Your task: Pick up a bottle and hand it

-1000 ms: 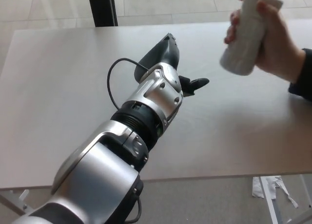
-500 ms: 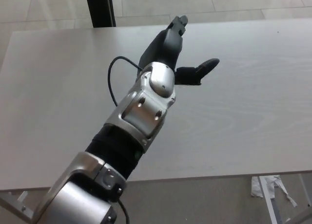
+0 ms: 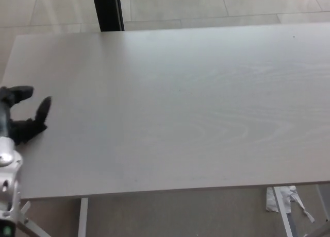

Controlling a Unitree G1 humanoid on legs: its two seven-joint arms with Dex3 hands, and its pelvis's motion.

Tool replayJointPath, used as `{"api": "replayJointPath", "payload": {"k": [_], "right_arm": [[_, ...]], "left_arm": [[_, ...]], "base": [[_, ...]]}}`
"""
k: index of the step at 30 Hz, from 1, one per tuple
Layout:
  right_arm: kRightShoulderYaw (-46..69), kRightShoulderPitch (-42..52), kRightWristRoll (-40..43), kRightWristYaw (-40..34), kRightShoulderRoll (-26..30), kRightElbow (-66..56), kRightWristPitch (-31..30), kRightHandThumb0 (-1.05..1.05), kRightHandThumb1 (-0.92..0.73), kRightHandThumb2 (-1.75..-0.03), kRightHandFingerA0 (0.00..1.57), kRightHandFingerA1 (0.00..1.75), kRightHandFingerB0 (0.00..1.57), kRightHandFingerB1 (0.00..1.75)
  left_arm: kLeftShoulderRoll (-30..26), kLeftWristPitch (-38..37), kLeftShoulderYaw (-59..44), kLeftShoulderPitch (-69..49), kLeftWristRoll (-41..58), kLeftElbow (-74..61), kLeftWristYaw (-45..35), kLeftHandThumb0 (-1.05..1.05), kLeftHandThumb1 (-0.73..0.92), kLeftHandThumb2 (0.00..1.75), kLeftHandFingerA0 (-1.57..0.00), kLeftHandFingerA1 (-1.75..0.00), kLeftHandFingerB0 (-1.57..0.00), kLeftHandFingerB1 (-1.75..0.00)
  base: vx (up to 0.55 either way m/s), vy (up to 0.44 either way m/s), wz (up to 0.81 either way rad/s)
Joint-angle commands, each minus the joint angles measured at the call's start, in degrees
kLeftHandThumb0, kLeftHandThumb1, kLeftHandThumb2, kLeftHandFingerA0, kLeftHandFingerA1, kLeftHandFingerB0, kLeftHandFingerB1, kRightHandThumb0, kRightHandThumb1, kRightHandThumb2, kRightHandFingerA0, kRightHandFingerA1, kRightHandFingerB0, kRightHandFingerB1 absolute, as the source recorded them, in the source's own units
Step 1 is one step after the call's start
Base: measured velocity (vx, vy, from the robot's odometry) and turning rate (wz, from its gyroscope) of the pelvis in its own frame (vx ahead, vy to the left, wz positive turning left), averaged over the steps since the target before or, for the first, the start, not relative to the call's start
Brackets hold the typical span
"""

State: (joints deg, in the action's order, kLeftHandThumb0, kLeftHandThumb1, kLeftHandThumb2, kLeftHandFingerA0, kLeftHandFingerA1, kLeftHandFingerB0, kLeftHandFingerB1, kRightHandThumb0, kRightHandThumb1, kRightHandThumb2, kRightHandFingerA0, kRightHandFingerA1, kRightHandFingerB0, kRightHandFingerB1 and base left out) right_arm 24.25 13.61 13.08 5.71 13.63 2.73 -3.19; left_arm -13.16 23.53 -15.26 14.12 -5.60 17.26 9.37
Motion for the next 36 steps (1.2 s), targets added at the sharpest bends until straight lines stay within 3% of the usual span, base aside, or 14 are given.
{"api": "replayJointPath", "payload": {"k": [1,2,4,5,22,23,25,26,27,29,30,33,34,36], "right_arm": [[10.2,3.2,4.8,-3.6,2.3,1.9,-5.2,-0.54,-0.63,-0.66,0.49,0.71,0.34,0.53],[10.2,3.1,4.5,-3.4,2.4,2.8,-4.7,-0.54,-0.63,-0.66,0.47,0.68,0.33,0.51],[10.3,3.4,4.0,-3.3,2.5,3.2,-4.3,-0.53,-0.65,-0.66,0.5,0.69,0.34,0.52],[10.5,3.3,4.2,-3.1,2.5,3.4,-4.4,-0.54,-0.64,-0.65,0.5,0.68,0.35,0.51],[12.0,4.2,3.4,-2.5,1.4,2.3,-5.7,-0.54,-0.63,-0.66,0.55,0.7,0.33,0.51],[11.9,4.1,3.0,-2.3,1.5,3.1,-5.1,-0.55,-0.49,-0.96,0.49,0.7,0.29,0.58],[11.9,4.4,2.8,-2.2,1.3,2.7,-5.4,-0.54,-0.49,-0.96,0.48,0.7,0.28,0.58],[12.2,4.2,3.4,-2.0,1.1,2.8,-5.5,-0.52,-0.64,-0.66,0.47,0.67,0.33,0.5],[12.4,4.2,3.6,-1.5,1.1,3.5,-4.3,-0.54,-0.48,-0.94,0.41,0.69,0.3,0.59],[12.6,4.3,3.6,-1.4,0.9,3.4,-4.1,-0.59,-0.47,-0.94,0.43,0.7,0.31,0.6],[12.7,4.5,3.7,-1.5,0.8,2.8,-4.5,-0.58,-0.63,-0.64,0.5,0.71,0.34,0.54],[12.6,3.9,3.7,-2.0,0.5,2.4,-5.1,-0.58,-0.48,-0.94,0.43,0.69,0.31,0.59],[12.6,3.6,3.0,-1.9,0.8,3.9,-3.5,-0.56,-0.63,-0.64,0.48,0.69,0.34,0.53],[12.9,3.6,3.6,-1.6,0.8,3.6,-3.8,-0.57,-0.62,-0.64,0.51,0.7,0.34,0.54]], "left_arm": [[-19.1,-16.8,-54.5,-26.1,24.2,8.0,-3.2,-0.74,0.74,0.62,-0.68,-0.9,-0.43,-0.83],[-18.7,-17.5,-53.3,-26.3,24.5,11.3,-3.0,-0.72,0.59,1.07,-0.75,-0.94,-0.42,-0.76],[-16.9,-14.8,-53.2,-26.5,24.1,9.3,-1.9,-0.73,0.58,1.07,-0.75,-0.94,-0.41,-0.76],[-16.2,-15.9,-52.7,-26.6,24.3,10.0,-2.2,-0.73,0.74,0.62,-0.72,-1.04,-0.35,-0.83],[-17.6,-24.6,-37.4,-27.7,14.6,29.6,-16.5,-0.77,0.64,0.6,-0.75,-0.73,-0.32,-0.6],[-16.5,-24.0,-36.0,-28.8,14.7,27.7,-19.1,-0.76,0.59,0.58,-0.82,-0.73,-0.45,-0.59],[-16.2,-23.3,-35.7,-29.6,15.9,26.9,-21.5,-0.74,0.48,0.96,-0.84,-0.78,-0.45,-0.63],[-16.2,-23.1,-35.8,-29.3,16.8,27.7,-23.0,-0.74,0.62,0.6,-0.88,-0.7,-0.57,-0.54],[-15.8,-22.9,-35.2,-29.3,16.8,27.7,-23.3,-0.78,0.64,0.6,-0.8,-0.67,-0.55,-0.56],[-15.7,-23.1,-34.9,-29.2,17.1,28.3,-23.9,-0.78,0.62,0.59,-0.77,-0.67,-0.54,-0.56],[-15.5,-23.1,-35.0,-29.2,17.6,28.8,-24.5,-0.78,0.61,0.59,-0.76,-0.66,-0.56,-0.55],[-15.4,-24.8,-35.9,-28.5,19.4,29.7,-26.0,-0.77,0.6,0.58,-0.75,-0.65,-0.58,-0.54],[-15.0,-25.7,-36.7,-28.1,20.5,30.1,-26.5,-0.76,0.58,0.58,-0.79,-0.65,-0.59,-0.54],[-14.9,-28.2,-36.8,-27.4,20.7,31.0,-26.5,-0.78,0.58,0.58,-0.76,-0.61,-0.6,-0.52]], "base": [[0.0,0.0,0.0],[0.0,0.0,0.0],[0.0,0.0,0.0],[0.0,0.0,0.0],[0.0,0.0,0.0],[0.0,0.0,0.0],[0.0,0.0,0.0],[0.0,0.0,0.0],[0.0,0.0,0.0],[0.0,0.0,0.0],[0.0,0.0,0.0],[0.0,0.0,0.0],[0.0,0.0,0.0],[0.0,0.0,0.0]]}}
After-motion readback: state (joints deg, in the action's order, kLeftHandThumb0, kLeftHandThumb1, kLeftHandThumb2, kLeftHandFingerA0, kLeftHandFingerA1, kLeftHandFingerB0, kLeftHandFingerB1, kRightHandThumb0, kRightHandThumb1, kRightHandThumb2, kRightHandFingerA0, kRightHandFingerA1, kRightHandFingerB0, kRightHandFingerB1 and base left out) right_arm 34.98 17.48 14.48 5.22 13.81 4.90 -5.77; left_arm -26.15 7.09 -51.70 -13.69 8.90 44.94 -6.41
